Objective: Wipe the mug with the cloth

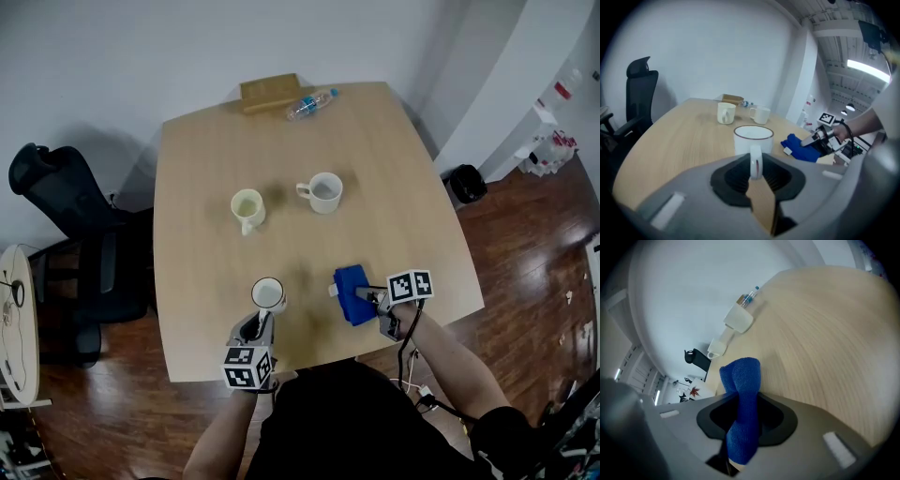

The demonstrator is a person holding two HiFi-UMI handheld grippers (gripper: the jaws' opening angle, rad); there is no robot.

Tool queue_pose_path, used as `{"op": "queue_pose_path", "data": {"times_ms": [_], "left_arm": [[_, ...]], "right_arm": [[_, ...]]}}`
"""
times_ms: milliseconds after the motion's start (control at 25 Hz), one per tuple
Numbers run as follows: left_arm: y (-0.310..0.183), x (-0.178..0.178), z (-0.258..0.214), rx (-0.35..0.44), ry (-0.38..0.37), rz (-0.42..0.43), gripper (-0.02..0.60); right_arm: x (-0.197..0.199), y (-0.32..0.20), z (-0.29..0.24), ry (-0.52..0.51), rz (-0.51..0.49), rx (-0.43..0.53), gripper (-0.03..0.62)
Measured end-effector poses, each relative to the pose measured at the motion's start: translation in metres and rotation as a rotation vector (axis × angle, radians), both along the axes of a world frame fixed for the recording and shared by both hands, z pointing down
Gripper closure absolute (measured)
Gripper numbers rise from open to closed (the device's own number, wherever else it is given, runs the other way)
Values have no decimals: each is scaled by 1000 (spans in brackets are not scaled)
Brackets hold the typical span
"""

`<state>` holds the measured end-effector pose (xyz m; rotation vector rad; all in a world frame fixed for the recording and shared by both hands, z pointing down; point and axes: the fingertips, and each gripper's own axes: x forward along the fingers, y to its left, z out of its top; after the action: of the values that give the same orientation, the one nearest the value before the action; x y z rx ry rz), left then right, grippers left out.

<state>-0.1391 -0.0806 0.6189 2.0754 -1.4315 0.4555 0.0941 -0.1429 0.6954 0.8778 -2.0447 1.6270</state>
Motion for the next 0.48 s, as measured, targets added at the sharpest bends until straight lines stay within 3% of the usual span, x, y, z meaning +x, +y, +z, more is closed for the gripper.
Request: {"op": "queue_pose_path", "data": {"times_ms": [280, 480], "left_arm": [[9, -1, 10, 26, -40, -26, 514], [12, 2, 14, 28, -67, -33, 509]], "right_arm": [[11, 1, 4, 44, 46, 3, 461], [17, 0, 5, 162, 36, 43, 432]]}}
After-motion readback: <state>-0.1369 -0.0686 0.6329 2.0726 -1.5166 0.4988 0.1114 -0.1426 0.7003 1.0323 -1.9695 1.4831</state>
